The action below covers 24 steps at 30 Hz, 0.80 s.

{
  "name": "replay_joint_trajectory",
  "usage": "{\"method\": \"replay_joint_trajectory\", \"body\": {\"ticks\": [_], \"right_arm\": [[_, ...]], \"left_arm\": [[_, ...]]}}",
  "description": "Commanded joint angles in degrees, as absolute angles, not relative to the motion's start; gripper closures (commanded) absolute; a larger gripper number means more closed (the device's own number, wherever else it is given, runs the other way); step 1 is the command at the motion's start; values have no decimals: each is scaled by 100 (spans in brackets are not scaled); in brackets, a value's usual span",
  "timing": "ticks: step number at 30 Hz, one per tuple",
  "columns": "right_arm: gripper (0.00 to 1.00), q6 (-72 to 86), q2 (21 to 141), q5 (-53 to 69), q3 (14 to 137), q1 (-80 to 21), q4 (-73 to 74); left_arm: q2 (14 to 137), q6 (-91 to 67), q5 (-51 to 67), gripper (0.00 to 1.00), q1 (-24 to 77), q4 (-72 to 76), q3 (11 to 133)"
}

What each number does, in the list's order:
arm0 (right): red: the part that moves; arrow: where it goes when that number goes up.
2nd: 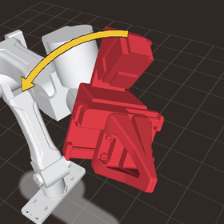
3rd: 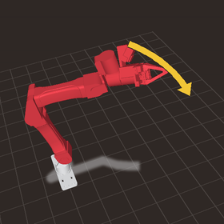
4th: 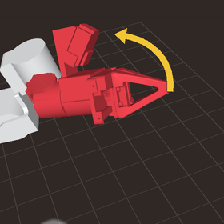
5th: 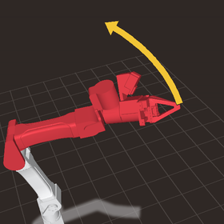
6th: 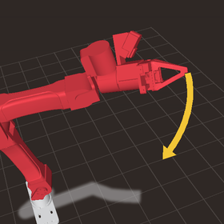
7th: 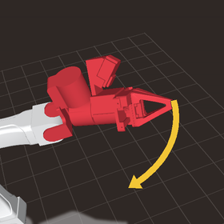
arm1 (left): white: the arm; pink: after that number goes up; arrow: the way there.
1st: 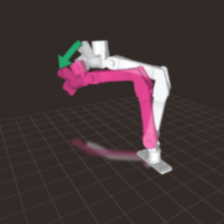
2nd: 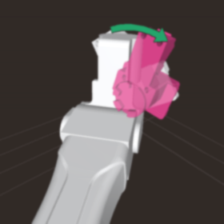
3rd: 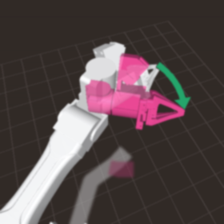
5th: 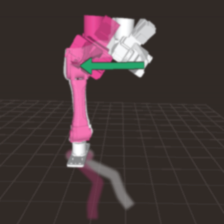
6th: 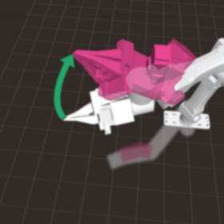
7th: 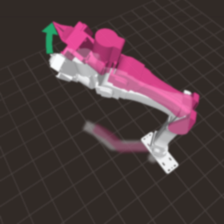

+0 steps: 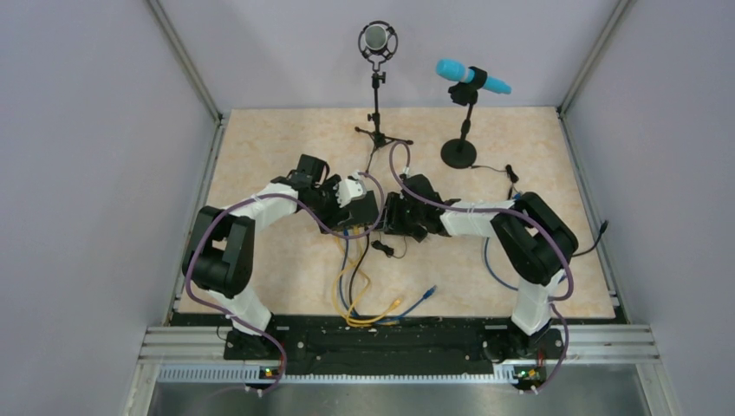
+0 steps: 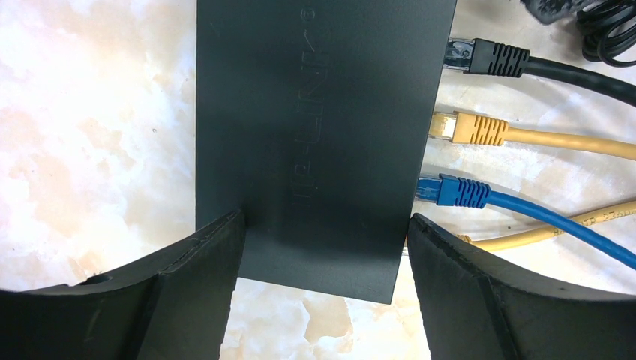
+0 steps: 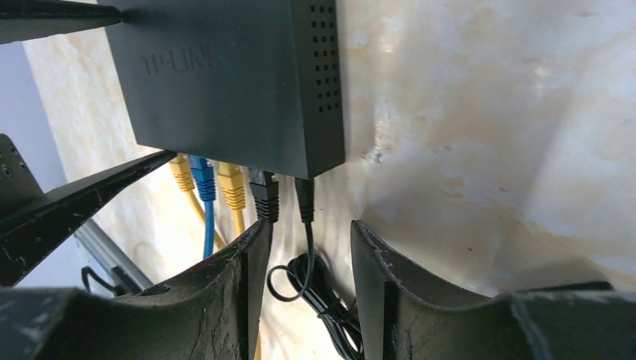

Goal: Pull the plug from the switch port

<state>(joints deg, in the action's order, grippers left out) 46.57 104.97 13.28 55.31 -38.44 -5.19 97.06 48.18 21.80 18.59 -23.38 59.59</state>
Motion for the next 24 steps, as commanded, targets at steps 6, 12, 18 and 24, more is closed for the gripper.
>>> {"method": "replay_joint_trajectory", "body": {"ticks": [6,12,18,24], "right_arm": [[61,5075,11060,1638,5712,-3775,-1285],[74,5159,11080,1754,5537,-3659,-1598],[75,5164,10966,1740,5310,-3519,-1680],[71,5318,11063,1987,5320,-3401,-1908]], "left_arm": [[9913,4860,2219,19,1862,-2667,6055],[9918,4893,2294,20,1858,-2733,6056],[9955,4921,2248,21,1861,-2786,6062],[9962,4925,2238,21,1868,-2785,6060]]}}
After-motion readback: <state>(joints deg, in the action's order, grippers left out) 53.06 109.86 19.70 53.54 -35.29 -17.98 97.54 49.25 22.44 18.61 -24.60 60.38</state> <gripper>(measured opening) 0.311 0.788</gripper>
